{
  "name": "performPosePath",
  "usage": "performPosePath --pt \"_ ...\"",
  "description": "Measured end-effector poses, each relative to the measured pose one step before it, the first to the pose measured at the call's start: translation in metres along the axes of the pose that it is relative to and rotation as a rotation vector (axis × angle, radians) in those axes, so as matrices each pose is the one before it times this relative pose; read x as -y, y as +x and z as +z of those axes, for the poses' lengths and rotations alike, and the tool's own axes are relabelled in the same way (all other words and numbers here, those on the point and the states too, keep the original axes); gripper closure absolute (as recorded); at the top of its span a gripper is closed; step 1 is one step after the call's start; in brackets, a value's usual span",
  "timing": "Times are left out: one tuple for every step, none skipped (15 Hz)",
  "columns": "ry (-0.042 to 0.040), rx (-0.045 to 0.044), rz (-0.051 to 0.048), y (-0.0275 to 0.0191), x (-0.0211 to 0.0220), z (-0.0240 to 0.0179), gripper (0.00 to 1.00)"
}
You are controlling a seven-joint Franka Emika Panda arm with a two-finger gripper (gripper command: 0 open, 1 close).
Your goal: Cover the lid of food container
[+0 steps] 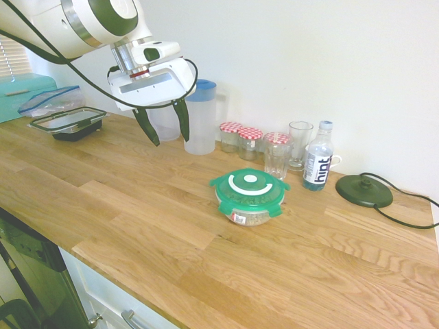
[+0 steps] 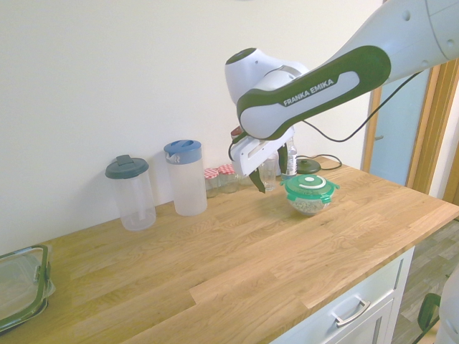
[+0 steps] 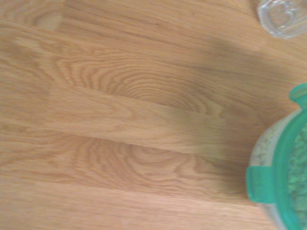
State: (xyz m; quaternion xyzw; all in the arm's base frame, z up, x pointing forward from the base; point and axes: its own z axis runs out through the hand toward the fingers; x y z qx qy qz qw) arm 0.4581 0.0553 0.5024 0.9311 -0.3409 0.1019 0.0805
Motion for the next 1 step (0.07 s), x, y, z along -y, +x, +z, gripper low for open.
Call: performPosePath --pt "0.05556 0.04171 0.00531 -0.00149 -0.00481 -0.00006 0.00"
